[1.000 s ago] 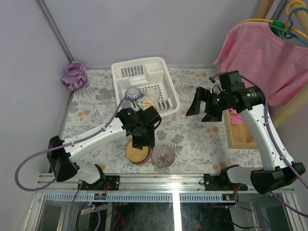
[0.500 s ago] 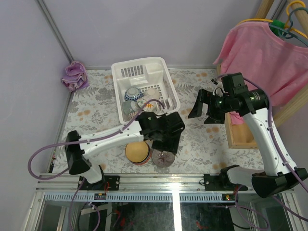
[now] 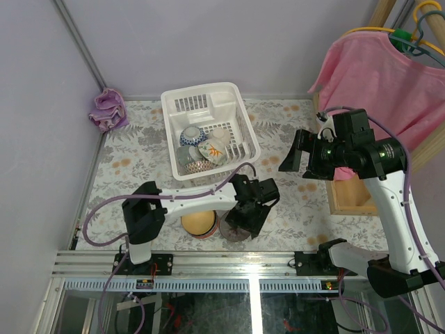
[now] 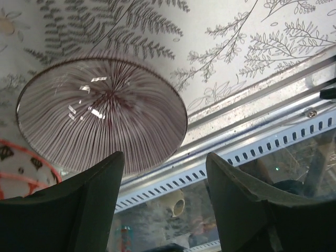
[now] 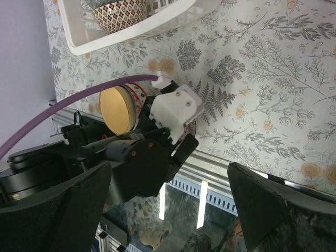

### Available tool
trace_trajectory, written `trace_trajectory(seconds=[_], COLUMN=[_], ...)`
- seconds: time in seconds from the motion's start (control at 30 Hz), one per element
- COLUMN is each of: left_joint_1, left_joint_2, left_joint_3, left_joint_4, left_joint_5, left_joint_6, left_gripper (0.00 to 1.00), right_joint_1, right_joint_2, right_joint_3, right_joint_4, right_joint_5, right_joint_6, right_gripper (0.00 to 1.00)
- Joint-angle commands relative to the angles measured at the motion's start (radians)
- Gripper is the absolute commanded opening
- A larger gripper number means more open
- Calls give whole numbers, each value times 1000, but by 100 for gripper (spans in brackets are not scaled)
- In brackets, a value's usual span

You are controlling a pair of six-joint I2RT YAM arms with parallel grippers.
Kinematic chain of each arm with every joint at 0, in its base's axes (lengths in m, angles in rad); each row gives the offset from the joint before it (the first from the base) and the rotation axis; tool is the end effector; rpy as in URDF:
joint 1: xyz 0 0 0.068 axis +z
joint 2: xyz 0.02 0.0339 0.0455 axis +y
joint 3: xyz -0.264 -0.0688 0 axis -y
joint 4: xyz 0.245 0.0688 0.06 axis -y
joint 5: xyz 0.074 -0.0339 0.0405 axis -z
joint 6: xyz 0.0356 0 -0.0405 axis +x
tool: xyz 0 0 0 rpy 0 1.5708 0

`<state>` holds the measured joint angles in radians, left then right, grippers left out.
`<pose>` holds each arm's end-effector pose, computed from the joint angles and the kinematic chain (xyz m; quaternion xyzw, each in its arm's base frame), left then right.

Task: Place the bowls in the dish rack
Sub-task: Pick up the bowl from the center of the board.

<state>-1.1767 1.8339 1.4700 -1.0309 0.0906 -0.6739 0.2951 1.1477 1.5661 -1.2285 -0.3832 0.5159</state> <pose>0.1345 -0.3319 0.2295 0.2514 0.9628 -0.0973 0.0168 0.1730 0.0665 0.4311 0.0302 0.9138 0.3062 0.2651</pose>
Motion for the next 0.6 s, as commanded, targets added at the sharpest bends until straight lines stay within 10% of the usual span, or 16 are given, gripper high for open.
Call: trace_trajectory(seconds=[0.0, 0.2, 0.57], left_joint_1=[-1, -4, -9], left_joint_2=[46, 98, 138], left_joint_3=[16, -36, -23], left_joint_4=[92, 168, 188], left_joint_5=[28, 42, 1], left_joint_6=[109, 127, 129], left_gripper=[64, 59, 0], right_joint_1=[-5, -4, -4], right_joint_2=[-8, -7, -3], right_joint_3=[29, 25, 2], right_joint_4=[-39, -42, -22], right_joint_5=[-7, -3, -14], right_joint_6=[-27, -31, -21], right_gripper=[99, 99, 99])
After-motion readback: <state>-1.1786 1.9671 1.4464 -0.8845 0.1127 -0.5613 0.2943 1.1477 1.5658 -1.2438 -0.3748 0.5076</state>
